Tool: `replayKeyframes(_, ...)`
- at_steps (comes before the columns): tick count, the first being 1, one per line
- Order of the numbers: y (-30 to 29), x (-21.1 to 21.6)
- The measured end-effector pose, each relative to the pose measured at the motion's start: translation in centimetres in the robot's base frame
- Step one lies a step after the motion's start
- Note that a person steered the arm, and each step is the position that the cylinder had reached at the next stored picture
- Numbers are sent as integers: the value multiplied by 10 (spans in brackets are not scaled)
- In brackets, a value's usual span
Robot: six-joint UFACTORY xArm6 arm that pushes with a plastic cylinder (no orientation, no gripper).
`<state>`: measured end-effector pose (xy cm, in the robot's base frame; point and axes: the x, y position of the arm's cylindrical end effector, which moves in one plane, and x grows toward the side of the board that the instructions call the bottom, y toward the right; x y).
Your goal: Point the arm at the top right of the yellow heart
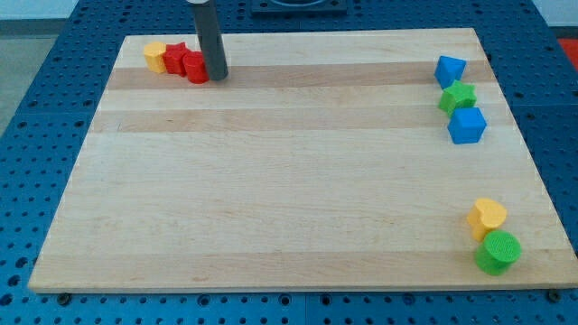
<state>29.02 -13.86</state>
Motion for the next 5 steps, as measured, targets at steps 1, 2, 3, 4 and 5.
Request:
replayKeyframes(1,-19,0)
replayKeyframes(2,-5,8)
replayKeyframes(3,51,47)
replayKeyframes(4,112,92)
replayKeyframes(5,168,143)
